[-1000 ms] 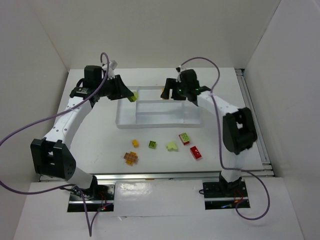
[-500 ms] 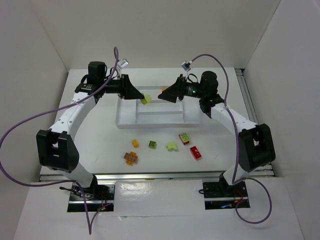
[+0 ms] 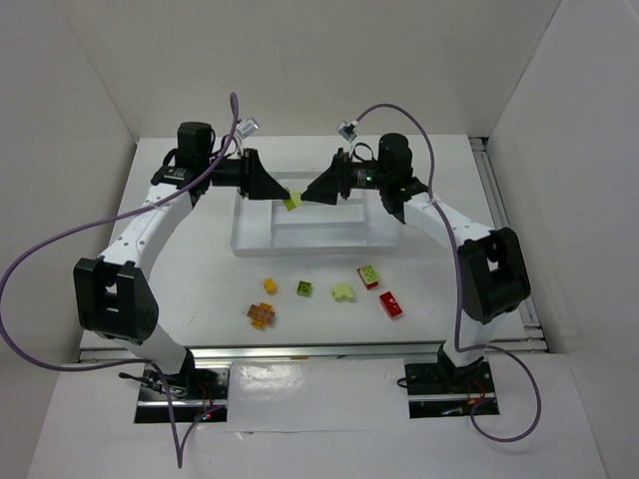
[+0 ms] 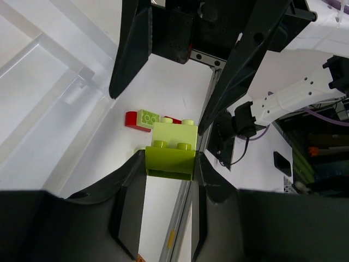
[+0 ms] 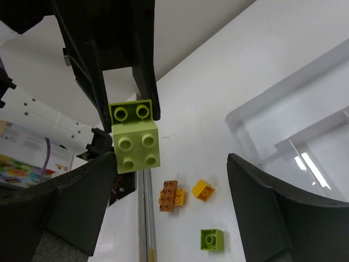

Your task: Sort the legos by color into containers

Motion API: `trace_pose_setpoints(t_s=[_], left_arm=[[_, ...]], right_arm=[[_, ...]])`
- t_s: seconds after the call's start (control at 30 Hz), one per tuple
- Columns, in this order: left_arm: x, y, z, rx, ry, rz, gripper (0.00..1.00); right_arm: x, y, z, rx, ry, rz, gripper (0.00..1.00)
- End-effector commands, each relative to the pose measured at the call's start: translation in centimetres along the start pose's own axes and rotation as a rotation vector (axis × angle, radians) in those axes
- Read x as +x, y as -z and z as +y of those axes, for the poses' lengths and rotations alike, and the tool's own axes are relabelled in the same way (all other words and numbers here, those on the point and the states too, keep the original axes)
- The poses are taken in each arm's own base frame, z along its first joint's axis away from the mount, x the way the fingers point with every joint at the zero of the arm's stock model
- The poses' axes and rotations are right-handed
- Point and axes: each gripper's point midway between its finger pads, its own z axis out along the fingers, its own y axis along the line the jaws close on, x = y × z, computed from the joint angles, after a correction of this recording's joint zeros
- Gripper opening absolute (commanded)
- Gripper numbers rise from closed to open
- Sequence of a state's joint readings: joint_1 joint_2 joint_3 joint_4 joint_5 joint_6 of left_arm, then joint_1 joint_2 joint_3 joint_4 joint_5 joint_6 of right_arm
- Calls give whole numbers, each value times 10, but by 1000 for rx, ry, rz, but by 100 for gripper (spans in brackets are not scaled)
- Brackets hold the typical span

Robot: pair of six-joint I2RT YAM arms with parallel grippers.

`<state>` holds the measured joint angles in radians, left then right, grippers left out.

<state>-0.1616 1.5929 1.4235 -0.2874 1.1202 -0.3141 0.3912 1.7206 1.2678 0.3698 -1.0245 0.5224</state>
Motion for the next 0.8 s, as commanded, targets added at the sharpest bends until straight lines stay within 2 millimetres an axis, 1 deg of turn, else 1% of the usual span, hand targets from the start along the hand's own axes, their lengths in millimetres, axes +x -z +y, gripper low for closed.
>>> trace_pose_setpoints(t_s=[0.0, 0.1, 0.13, 0.17, 0.2, 0.23, 0.3, 0.33, 0.37, 0.4, 0.43, 0.5, 0.53, 0.57, 0.6, 0.7, 0.77], left_arm=[[-18, 3, -20, 53, -104, -25, 0], [-18, 3, -20, 53, -104, -25, 0], [-18, 3, -20, 53, -104, -25, 0], [-18, 3, -20, 53, -104, -25, 0], [-18, 3, -20, 53, -104, -25, 0], [-18, 3, -20, 53, -104, -25, 0], [-18, 3, -20, 53, -115, -25, 0], [-18, 3, -20, 53, -115, -25, 0], [-18, 3, -20, 53, -115, -25, 0], [-18, 3, -20, 53, -115, -25, 0], [-18, 3, -20, 53, -115, -25, 0], [-18, 3, -20, 53, -115, -25, 0], [-16, 3, -20, 53, -107, -22, 0], [-17, 3, -19, 52, -117, -22, 0], [-17, 3, -19, 52, -117, -22, 0], [-15, 3, -19, 52, -118, -19, 0], [-15, 3, -19, 52, -118, -19, 0]], right_arm=[[-8, -9, 24, -92, 63, 16, 87], [-3, -11, 29, -131, 61, 37, 84], [-3, -11, 32, -142, 63, 37, 82], [3, -13, 38, -171, 60, 54, 82], [-1, -13, 40, -179, 78, 43, 81], [3, -16, 42, -200, 74, 56, 81], [2, -16, 41, -190, 64, 49, 79], [2, -16, 41, -190, 64, 49, 74], [6, -17, 38, -188, 48, 53, 71], [5, -17, 40, -200, 49, 53, 68], [2, -17, 44, -212, 49, 38, 61], [3, -17, 43, -220, 38, 30, 52], [-1, -17, 46, -230, 54, 18, 48], [2, -16, 47, -237, 39, 25, 44], [1, -16, 48, -241, 48, 21, 44], [2, -16, 47, -238, 40, 24, 51], [2, -16, 47, -238, 40, 24, 51]])
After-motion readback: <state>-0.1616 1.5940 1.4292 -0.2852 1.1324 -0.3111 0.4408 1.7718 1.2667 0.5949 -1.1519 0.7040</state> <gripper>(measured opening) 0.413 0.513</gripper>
